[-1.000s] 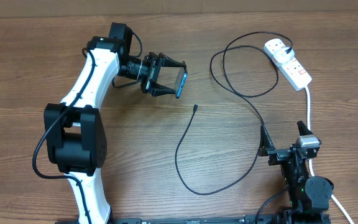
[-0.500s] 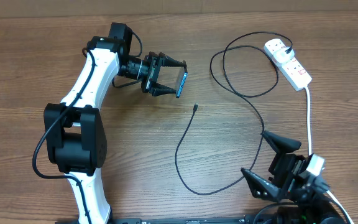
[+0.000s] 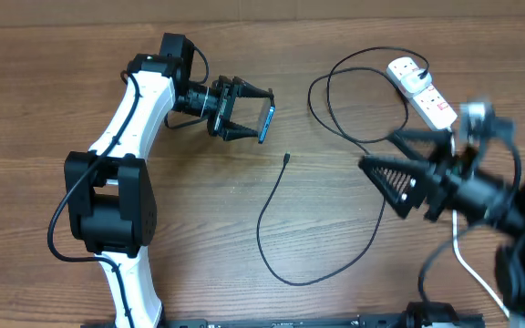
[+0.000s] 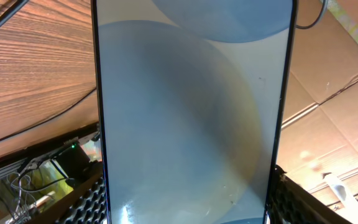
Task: Plug charger to phone and switch on socket
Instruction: 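Move the right gripper toward the phone held by the left gripper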
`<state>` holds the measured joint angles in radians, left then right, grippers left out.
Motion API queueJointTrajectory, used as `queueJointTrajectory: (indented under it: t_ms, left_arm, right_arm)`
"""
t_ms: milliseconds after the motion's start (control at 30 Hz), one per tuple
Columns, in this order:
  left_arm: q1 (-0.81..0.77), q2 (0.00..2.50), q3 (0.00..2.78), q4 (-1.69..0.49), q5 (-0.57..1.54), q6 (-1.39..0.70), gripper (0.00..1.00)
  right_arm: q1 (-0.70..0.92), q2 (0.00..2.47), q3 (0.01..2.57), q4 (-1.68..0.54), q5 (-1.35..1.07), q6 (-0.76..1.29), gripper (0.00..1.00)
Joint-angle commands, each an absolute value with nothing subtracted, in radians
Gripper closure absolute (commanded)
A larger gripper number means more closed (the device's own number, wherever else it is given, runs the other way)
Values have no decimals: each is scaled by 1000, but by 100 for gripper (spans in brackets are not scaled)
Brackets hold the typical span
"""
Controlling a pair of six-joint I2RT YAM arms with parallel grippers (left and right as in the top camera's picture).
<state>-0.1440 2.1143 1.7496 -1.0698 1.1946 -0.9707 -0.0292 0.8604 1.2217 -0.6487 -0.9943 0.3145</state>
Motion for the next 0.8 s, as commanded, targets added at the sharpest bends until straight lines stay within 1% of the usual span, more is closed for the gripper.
queueJointTrajectory:
  t_ms: [0,33,100,167,267,367,467,600,667,767]
  left_arm:
    - [-144,2103,1784,-1068,1212,-985,35]
    - [-145,2103,1784,-1069,1199,-989,35]
    - [-146,2103,1784,-1069,1178,-993,34]
    - [-146,2103,1784,-1069,1176,-993,34]
    - [-145,2103,1784,-1069,1169,-992,35]
    - [-148,2103,1784,-1069,1167,-992,35]
    - [-159,2103,1784,-1069,1164,-992,35]
    - [-183,2103,1784,-1069,1129,-993,36]
    - [-192,2103,1784,-1069,1106,-996,36]
    - [-206,2103,1784,-1069,1062,-1018,35]
  right_arm:
    - [8,985,1308,-531,-1332,449,0]
    - [31,1008,1310,-514,-1287,497,0]
    - [105,1032,1310,-567,-1074,528,0]
    - [218,1044,1311,-671,-738,529,0]
    - [413,1071,1311,-785,-244,584,0]
    - [554,1141,1338,-866,2,640,0]
    - [624,1263,1425,-987,122,699,0]
    - [640,1441,1575,-1137,212,784,0]
    - [640,1509,1629,-1155,207,790,0]
    - [651,1571,1654,-1112,177,807,0]
